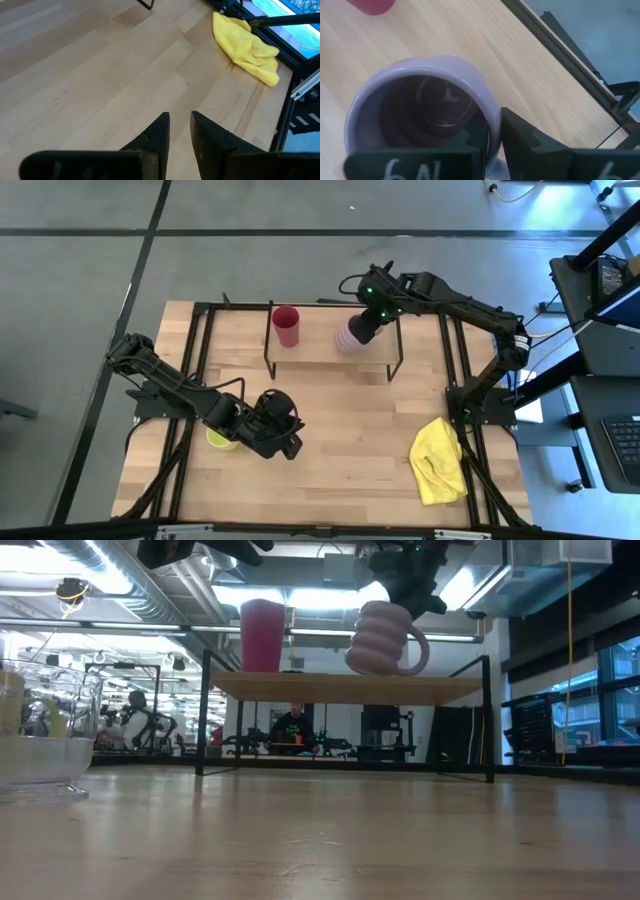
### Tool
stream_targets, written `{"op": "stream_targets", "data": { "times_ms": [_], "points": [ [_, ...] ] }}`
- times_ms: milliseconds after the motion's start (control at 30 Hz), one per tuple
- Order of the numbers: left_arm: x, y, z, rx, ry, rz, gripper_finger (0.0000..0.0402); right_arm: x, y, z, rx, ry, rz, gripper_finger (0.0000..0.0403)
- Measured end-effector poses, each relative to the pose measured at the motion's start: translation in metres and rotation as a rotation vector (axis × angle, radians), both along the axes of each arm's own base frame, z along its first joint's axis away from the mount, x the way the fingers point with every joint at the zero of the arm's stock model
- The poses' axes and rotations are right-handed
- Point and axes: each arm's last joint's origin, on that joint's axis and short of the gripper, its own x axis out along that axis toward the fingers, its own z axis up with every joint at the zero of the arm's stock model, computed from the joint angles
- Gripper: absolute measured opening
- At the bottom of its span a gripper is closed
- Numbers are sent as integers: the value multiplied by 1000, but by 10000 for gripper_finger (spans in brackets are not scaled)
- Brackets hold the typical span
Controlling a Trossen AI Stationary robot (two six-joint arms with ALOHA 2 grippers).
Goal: Stack small to large cups/mugs on shelf
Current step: Put the violet mug on the shelf
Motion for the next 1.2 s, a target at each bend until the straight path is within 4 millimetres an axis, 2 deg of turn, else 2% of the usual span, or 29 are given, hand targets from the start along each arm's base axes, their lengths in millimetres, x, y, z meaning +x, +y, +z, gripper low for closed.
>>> {"op": "stream_targets", "data": {
  "times_ms": [833,1200],
  "points": [
    [0,0,0,-10,-4,9,71,3,-2,2,-12,-32,65,49],
    [0,0,0,-19,-7,18,71,5,-6,-5,1,3,84,49]
  ]
}}
